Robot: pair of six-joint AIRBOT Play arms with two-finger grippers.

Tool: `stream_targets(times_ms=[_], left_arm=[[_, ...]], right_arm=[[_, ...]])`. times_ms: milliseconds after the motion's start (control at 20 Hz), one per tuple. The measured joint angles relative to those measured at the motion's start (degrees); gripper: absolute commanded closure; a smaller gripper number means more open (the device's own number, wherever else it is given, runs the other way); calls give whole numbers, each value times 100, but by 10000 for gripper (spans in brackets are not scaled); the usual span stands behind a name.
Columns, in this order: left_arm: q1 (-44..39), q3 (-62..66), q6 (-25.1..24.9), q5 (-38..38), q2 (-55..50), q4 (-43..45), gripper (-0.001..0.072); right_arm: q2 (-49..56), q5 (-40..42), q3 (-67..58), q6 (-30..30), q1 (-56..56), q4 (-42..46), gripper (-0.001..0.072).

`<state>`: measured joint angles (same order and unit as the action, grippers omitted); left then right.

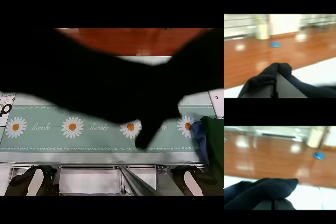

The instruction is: Fold the shirts.

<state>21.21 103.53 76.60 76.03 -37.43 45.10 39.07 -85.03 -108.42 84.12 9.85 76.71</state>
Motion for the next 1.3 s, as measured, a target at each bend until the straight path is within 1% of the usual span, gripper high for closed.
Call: stream_targets(times_ms=[100, 200, 300, 350, 500, 650, 750, 900, 1000, 1050, 1100, 1150, 1200, 1250, 1300], left_arm=[[28, -267, 326, 144, 229, 634, 692], [42, -750, 503, 144, 334, 885, 692], [46, -1504, 592, 179, 302, 876, 692], [46, -1930, 575, 79, 219, 785, 692], [4, -3093, 293, -278, -282, 328, 692], [-330, -3807, -96, -804, -1231, -35, 691], [-671, -3978, -315, -1213, -1976, -170, 691], [-1174, -3891, -525, -1978, -3217, -275, 691], [-1399, -3650, -575, -2326, -3976, -323, 689], [-1484, -3515, -570, -2420, -4325, -337, 631], [-1543, -3407, -525, -2505, -4594, -343, 434], [-1582, -3316, -396, -2566, -4837, -354, 207], [-1604, -3254, -247, -2601, -5007, -356, 199], [-1606, -3193, -127, -2579, -5136, -350, 199], [-1569, -3119, -37, -2463, -5219, -350, 199]], right_arm=[[-481, -188, 739, 149, 4, 249, 685], [-883, -302, 1698, 275, 4, 365, 685], [-1147, -339, 2736, 356, 4, 404, 685], [-1226, -319, 3279, 387, 4, 409, 685], [-1244, 74, 4721, 472, 4, 398, 685], [-811, 774, 5803, 531, 4, 240, 685], [-245, 1342, 6177, 533, 4, 160, 685], [903, 2337, 6378, 533, 4, 59, 685], [1716, 2855, 6293, 535, 4, -24, 685], [2105, 3053, 6194, 540, 4, -79, 685], [2498, 3206, 6057, 546, 4, -153, 684], [2837, 3294, 5901, 546, 4, -225, 605], [3169, 3364, 5702, 549, 4, -319, 380], [3434, 3373, 5490, 544, 4, -398, 302], [3676, 3311, 5222, 520, 17, -474, 302]])
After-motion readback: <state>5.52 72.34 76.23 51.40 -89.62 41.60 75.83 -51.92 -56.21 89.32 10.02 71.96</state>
